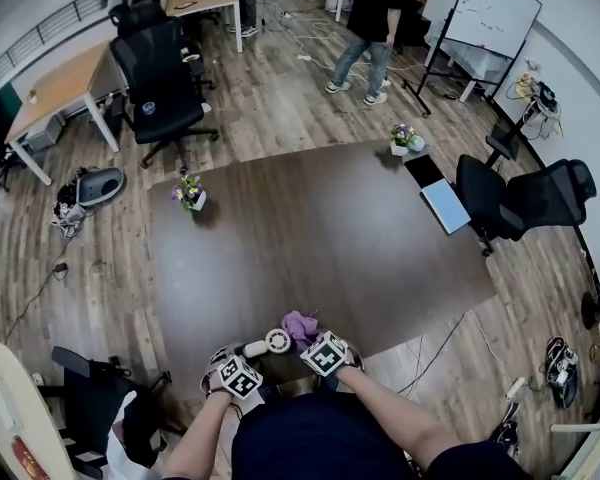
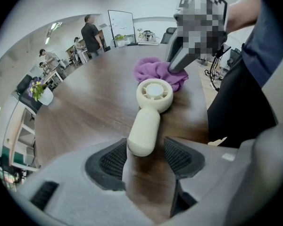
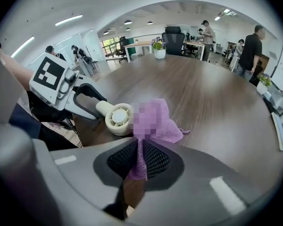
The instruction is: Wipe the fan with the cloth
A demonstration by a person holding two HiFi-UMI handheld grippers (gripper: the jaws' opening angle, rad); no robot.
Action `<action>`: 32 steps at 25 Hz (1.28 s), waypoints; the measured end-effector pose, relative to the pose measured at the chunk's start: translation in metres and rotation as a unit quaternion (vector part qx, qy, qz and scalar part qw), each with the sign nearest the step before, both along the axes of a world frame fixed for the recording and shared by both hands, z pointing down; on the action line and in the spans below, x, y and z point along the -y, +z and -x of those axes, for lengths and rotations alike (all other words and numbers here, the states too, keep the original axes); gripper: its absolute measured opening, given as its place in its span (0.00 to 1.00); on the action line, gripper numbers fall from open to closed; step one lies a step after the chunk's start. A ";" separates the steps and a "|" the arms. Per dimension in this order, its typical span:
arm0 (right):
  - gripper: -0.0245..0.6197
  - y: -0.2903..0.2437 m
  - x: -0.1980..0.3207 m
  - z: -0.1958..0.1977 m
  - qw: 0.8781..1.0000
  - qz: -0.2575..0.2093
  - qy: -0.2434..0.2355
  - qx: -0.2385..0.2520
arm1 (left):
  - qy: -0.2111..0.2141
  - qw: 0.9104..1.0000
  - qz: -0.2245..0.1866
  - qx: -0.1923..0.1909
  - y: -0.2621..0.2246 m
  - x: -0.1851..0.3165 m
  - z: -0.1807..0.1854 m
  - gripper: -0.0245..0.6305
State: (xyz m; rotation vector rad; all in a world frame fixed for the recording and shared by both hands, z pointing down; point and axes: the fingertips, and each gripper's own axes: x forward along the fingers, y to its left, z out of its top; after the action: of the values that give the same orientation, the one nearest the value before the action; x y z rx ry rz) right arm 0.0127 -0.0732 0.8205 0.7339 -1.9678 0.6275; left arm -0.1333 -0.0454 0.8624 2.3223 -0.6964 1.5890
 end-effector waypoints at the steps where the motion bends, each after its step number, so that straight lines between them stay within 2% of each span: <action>1: 0.11 -0.001 0.000 -0.003 1.000 0.001 0.004 0.001 | 0.004 1.000 -0.014 0.005 -0.009 0.002 -0.001 0.43; 3: 0.11 -0.002 -0.002 -0.005 1.000 0.002 0.009 0.002 | 0.013 0.999 -0.044 0.005 -0.032 0.006 -0.006 0.47; 5: 0.11 -0.003 -0.006 -0.006 1.000 0.004 0.011 0.005 | 0.031 0.998 -0.051 -0.010 -0.046 0.009 -0.022 0.48; 9: 0.11 -0.004 -0.012 -0.010 1.000 0.008 0.021 0.011 | 0.086 0.996 -0.017 -0.006 -0.033 0.017 -0.062 0.52; 12: 0.11 -0.003 -0.016 -0.015 1.000 0.006 0.025 0.014 | 0.118 0.993 -0.007 0.001 -0.027 0.023 -0.091 0.54; 15: 0.11 -0.003 -0.019 -0.020 0.999 0.009 0.036 0.021 | 0.141 0.990 0.011 0.024 -0.015 0.023 -0.104 0.56; 18: 0.11 -0.004 -0.020 -0.023 0.999 0.011 0.044 0.024 | 0.144 0.988 0.027 0.051 -0.003 0.024 -0.099 0.58; 27: 0.11 -0.002 -0.031 -0.036 0.998 0.018 0.061 0.030 | 0.130 0.987 0.091 0.036 0.009 0.020 -0.104 0.61; 32: 0.11 0.000 -0.031 -0.040 0.995 0.025 0.078 0.047 | 0.142 0.984 0.106 0.036 0.011 0.018 -0.107 0.61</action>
State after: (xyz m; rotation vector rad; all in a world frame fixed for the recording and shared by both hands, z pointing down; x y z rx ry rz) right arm 0.0527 -0.0417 0.8209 0.8464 -1.9859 0.8163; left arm -0.0260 -0.0638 0.8730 2.2929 -0.2003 1.7729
